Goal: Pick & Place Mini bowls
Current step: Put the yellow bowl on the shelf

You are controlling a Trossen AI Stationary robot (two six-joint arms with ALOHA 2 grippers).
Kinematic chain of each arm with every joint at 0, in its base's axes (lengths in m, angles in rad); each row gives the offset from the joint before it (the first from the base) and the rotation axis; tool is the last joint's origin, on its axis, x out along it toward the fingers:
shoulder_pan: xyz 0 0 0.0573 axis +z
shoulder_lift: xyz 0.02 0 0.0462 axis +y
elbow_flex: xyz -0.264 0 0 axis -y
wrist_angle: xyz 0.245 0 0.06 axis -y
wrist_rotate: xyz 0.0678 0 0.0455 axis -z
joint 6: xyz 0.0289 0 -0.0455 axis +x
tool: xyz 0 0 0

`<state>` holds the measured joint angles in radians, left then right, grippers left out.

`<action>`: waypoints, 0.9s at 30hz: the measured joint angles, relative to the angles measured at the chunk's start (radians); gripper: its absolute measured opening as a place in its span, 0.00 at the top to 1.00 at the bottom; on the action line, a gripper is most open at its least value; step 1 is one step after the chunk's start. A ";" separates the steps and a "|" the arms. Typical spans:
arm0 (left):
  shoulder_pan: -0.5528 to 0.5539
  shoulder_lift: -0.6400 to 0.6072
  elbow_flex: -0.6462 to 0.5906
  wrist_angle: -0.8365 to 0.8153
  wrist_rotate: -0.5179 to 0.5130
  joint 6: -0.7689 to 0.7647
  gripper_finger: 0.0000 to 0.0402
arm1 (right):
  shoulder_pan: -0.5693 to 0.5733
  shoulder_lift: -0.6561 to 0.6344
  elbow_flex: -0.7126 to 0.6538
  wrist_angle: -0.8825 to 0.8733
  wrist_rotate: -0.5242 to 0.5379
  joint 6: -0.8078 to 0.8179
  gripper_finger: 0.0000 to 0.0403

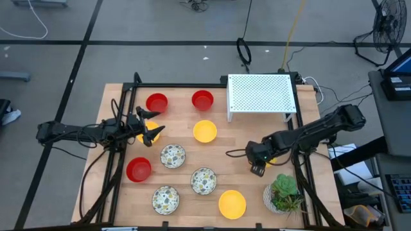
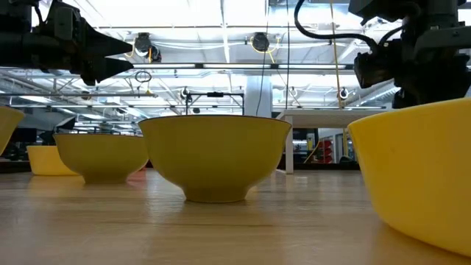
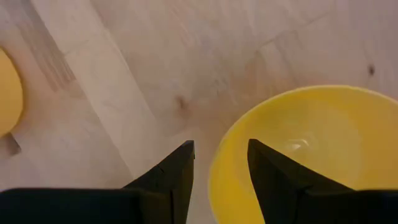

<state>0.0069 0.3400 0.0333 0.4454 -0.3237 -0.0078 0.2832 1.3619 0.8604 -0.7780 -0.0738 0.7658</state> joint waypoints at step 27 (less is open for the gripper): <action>0.000 0.000 0.000 0.000 0.000 0.000 0.13 | 0.000 0.113 0.000 -0.021 0.076 -0.092 0.98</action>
<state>0.0070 0.3401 0.0333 0.4454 -0.3237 -0.0079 0.2832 1.4754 0.8604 -0.7990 0.0020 0.6741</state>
